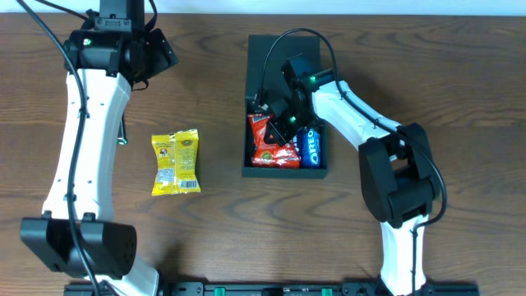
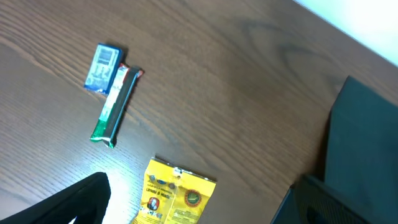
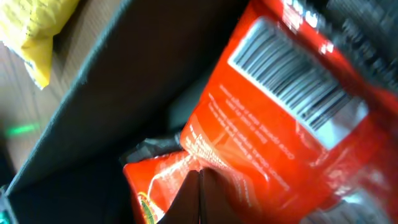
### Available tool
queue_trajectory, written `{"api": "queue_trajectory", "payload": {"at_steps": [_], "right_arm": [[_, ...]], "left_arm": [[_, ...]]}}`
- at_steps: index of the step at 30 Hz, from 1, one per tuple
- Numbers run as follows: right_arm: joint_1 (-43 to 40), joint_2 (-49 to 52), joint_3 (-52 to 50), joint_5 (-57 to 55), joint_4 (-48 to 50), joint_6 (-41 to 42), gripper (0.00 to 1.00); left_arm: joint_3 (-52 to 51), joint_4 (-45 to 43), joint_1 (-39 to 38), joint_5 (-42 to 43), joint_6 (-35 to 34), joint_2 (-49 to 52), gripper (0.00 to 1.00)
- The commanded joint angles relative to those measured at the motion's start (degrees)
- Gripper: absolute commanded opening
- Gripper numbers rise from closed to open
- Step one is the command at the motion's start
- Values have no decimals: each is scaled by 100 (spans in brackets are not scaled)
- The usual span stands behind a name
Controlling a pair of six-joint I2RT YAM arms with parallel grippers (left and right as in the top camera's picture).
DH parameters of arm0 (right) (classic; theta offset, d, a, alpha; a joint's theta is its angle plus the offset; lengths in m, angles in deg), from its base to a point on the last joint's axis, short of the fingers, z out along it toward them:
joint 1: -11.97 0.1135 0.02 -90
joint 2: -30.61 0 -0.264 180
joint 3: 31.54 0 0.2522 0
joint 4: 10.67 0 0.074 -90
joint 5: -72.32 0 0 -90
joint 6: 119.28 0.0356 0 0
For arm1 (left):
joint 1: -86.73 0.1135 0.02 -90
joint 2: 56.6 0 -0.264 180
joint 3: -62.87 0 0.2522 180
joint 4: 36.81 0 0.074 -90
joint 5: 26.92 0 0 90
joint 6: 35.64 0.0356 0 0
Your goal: Pack container
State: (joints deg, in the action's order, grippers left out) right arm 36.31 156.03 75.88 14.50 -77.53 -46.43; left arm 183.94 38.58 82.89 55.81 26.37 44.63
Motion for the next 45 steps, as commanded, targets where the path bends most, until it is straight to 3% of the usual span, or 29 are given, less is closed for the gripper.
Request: {"api": "queue_trajectory", "payload": {"at_steps": [1,2,5,8,10,11,21,32,45], "right_arm": [[-17,50,245,-111,-352,37,2],[-39,-61,356,-111,-490,2,1],[-114,-468,474,-173,-568,-68,1],[-245,-881,474,-352,-570,-66,2],[-352,-1038,472,-494,-625,-66,1],[-391,-1058,472,-542,-662,-66,2],[-748,-1067,-136,-627,-743,44,2],[-619,-1067,-1080,-734,-96,306,1],[-13,-992,-1517,-629,625,535,1]], "left_arm": [[-35,96,4,258,151,232,96],[-35,122,2,391,245,315,100],[-35,243,-15,686,295,568,80],[-35,402,-74,914,293,887,50],[-35,466,-149,1069,293,1110,17],[-35,479,-179,1143,293,1189,6],[-35,345,-863,1593,223,1958,6],[-35,-83,-1244,2769,203,2839,6],[-35,-188,-1416,3093,160,2879,6]]}}
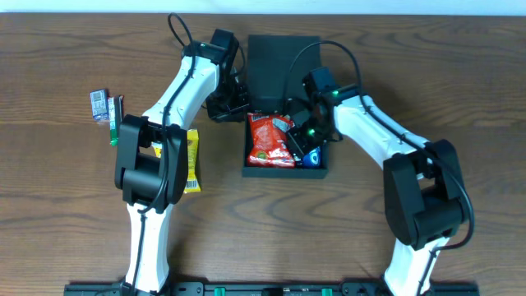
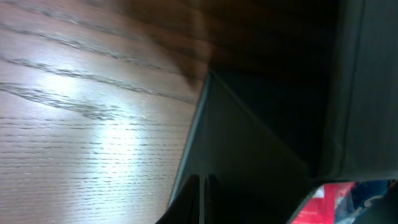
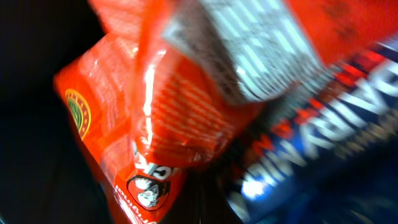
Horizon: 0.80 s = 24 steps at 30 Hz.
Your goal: Pack container
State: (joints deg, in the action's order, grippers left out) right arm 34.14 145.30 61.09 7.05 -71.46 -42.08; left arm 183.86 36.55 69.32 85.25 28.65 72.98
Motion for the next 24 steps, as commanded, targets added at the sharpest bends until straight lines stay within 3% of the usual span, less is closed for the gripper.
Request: {"api": "queue_trajectory", "payload": {"at_steps": [1,11,19,24], "right_arm": [[247,81,-37,114,17,101,1],[131,33,87,-205,-101,313,1],[-144,-380,750,-273,-369,291,1],[-468,-813,885,-1104,-295,660,1]], "left_arm": [[-26,15,-68,160,-68,44,6],[-26,15,-103,166,-63,44,6],[-26,61,-101,164,-61,44,6],[-26,61,-101,138,-63,42,6]]}}
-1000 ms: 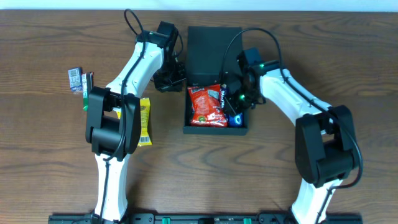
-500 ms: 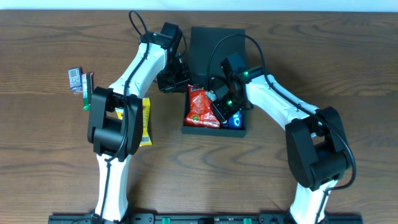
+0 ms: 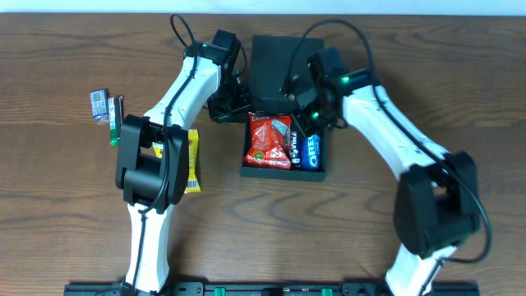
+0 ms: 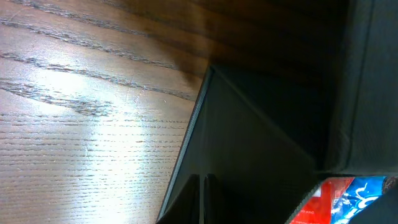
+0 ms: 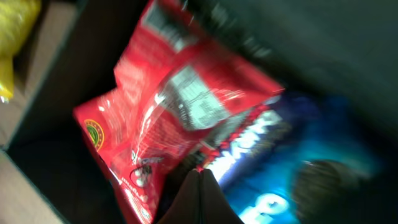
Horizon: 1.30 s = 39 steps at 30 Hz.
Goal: Pack container
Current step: 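Withdraw the right gripper up and away from the box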
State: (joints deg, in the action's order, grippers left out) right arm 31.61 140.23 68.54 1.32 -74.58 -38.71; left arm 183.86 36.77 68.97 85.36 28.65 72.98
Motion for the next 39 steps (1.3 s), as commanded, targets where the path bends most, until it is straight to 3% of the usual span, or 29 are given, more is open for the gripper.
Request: {"api": "queue_trajectory", "payload": {"at_steps": [1,10,20,39], "right_arm": [[-363,-345,140,-643,15,468,1],[-1412,-144,-151,-525,177,1067,1],[-1314,774,-177,146,671,1137,1],[-1207,796,-177,848,1311,1064,1]], "left_arm": [[-26,39,-66,127,-63,42,6],[-26,26,-66,127,-66,42,6],[-26,92,-66,131,-68,42,6],[-26,308,-223,131,-153,42,6]]}}
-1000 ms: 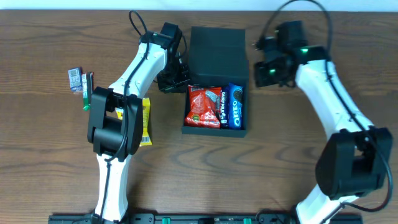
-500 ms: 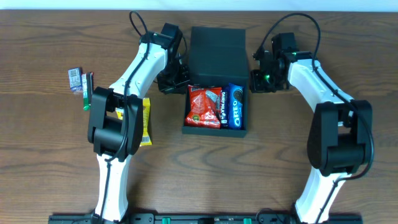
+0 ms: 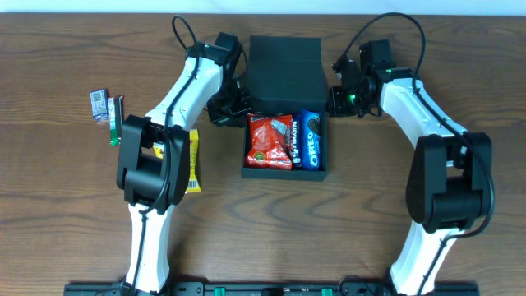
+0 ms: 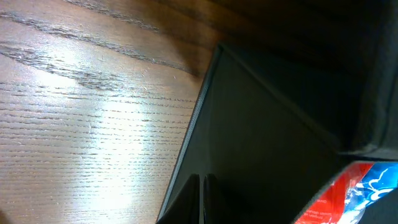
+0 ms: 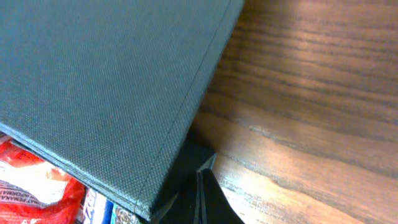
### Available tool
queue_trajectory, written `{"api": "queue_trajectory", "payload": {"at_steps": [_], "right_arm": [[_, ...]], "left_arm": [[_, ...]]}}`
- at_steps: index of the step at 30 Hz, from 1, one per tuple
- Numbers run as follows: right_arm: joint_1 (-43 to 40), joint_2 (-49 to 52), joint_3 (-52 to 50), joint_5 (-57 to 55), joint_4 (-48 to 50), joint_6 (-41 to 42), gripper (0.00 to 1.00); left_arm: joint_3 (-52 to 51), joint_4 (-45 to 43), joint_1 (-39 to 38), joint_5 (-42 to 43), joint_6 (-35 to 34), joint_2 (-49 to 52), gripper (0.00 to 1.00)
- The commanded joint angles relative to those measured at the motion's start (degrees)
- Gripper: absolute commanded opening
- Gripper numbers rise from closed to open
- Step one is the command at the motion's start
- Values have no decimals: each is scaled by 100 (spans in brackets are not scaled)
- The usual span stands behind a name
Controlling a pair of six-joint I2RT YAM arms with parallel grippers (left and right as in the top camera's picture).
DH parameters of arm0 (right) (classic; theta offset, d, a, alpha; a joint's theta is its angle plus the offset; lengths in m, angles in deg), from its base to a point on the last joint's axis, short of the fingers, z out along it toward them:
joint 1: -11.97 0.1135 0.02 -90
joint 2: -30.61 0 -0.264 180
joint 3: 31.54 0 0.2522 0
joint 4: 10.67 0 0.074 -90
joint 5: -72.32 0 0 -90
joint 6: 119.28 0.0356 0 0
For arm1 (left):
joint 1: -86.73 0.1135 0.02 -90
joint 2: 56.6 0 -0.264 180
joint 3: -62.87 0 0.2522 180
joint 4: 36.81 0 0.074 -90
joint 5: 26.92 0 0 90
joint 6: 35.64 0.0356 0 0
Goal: Pack container
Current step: 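Withdraw the right gripper up and away from the box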
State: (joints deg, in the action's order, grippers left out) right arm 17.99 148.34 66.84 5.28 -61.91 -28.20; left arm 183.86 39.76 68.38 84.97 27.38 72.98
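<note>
The black box lies mid-table holding a red snack bag and a blue Oreo pack. Its lid leans over the back part. My left gripper is shut against the outside of the box's left wall, and the red bag peeks in at that view's lower right. My right gripper is shut beside the box's right wall; in its wrist view the lid fills the left and the gripper sits at the box corner.
A yellow snack packet lies left of the box, partly under my left arm. A small blue packet and a green bar lie at the far left. Bare wood stretches to the right of the box.
My right gripper was over the snacks at the back of the box and is now outside, at the box's right wall. The left gripper has hardly shifted along the left wall.
At first my left arm was far back left and my right gripper was down in the box on the red bag. Then the left gripper was at the box's left wall while the right stayed among the snacks. Now both grippers flank the box, shut.
</note>
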Motion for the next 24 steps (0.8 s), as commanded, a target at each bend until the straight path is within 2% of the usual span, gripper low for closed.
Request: {"api": "queue_trajectory", "payload": {"at_steps": [1,14,20,24], "right_arm": [[155,-15,-7,448,42,13,2],[120,-17,2,413,127,-114,2],[-79,-153,275,68,-186,-114,2],[-262,-507,535,-457,-308,-118,2]], "left_arm": [[-26,9,-175,170,-26,42,6],[-24,105,-179,11,-52,35,6],[74,55,-39,-942,-90,-369,6],[101,-105,-7,-2070,-94,-1073,6]]}}
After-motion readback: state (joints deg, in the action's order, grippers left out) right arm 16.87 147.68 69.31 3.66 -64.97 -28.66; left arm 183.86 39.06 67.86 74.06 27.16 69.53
